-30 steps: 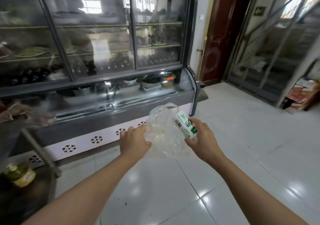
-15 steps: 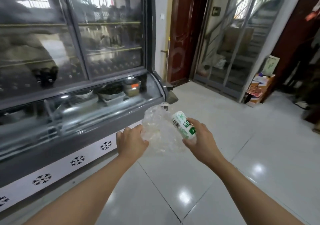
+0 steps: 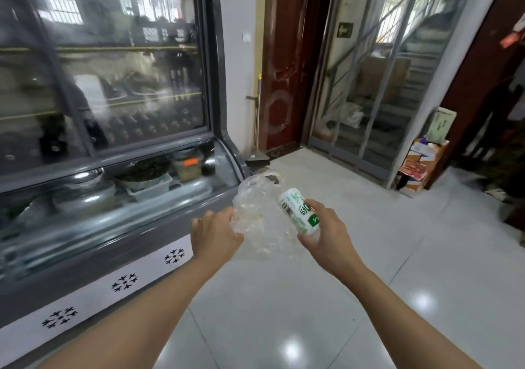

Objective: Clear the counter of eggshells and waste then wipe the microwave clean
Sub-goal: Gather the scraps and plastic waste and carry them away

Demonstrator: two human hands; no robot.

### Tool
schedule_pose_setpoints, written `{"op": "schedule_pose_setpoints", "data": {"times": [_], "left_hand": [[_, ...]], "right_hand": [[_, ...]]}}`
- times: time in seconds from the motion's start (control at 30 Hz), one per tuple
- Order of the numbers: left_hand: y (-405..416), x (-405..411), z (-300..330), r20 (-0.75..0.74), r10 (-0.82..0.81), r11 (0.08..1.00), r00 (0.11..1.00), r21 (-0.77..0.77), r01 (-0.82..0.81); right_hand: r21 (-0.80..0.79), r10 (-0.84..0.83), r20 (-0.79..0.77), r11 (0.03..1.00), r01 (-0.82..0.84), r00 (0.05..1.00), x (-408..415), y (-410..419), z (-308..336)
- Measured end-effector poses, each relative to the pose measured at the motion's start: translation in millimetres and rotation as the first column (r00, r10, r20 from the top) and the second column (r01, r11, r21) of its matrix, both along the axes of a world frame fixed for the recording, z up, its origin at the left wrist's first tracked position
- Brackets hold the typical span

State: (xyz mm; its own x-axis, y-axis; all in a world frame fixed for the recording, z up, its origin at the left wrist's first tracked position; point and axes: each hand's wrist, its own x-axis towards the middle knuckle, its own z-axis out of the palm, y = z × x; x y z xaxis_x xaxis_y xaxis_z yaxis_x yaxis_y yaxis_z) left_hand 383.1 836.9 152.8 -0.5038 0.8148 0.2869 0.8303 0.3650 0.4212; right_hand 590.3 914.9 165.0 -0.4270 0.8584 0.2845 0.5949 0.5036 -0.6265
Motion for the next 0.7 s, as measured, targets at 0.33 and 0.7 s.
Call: {"op": "schedule_pose_setpoints", "data": {"times": [0.33,0.7], "left_hand": [[160,22,5,-0.047,0.044,0.999,0.998,-0.022,-0.045],[348,-34,-11,-0.072,0.019,1.0,0.997,0.006,-0.018]], "right_hand": [[-0.03,0.084,-0.009,0.996,-0.084,0.996,4,172,2],[-0.037,0.049,0.04,0.998,-0.048,0.998,-42,355,-7]]}}
